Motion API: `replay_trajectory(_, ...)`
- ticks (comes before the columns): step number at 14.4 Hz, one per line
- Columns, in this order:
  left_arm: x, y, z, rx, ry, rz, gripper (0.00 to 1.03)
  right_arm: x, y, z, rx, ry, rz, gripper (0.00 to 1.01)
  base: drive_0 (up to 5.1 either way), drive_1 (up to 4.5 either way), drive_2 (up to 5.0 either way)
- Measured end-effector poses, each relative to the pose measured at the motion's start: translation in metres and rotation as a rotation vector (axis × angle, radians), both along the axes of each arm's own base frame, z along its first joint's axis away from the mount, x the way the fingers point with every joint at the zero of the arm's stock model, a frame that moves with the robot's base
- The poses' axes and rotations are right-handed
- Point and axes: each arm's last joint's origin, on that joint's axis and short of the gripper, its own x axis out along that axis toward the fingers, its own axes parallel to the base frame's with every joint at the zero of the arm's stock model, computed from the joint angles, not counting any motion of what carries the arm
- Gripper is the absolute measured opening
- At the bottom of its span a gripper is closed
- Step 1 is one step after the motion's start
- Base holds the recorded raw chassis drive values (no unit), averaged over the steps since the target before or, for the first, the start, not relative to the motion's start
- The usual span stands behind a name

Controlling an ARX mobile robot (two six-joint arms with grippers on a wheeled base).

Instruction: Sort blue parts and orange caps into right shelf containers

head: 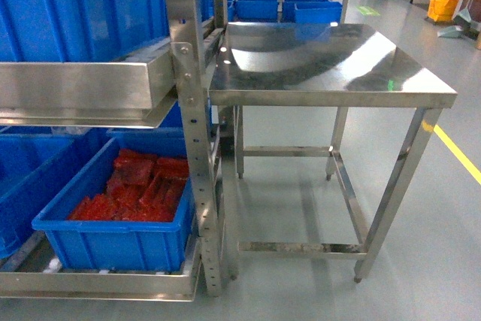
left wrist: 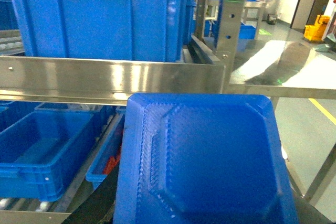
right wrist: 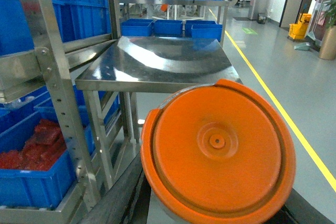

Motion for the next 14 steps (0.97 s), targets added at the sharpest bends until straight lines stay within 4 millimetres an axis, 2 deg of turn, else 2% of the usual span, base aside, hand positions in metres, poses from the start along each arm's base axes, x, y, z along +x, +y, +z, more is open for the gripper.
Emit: replay_trajectory(14, 0.0, -0.0001, 0.0, 0.0, 0.0, -0.003, 0.43, 0.0, 0.0, -0.0004, 0.0, 0.004, 0.002, 0.42, -5.1, 2.37, 2.4)
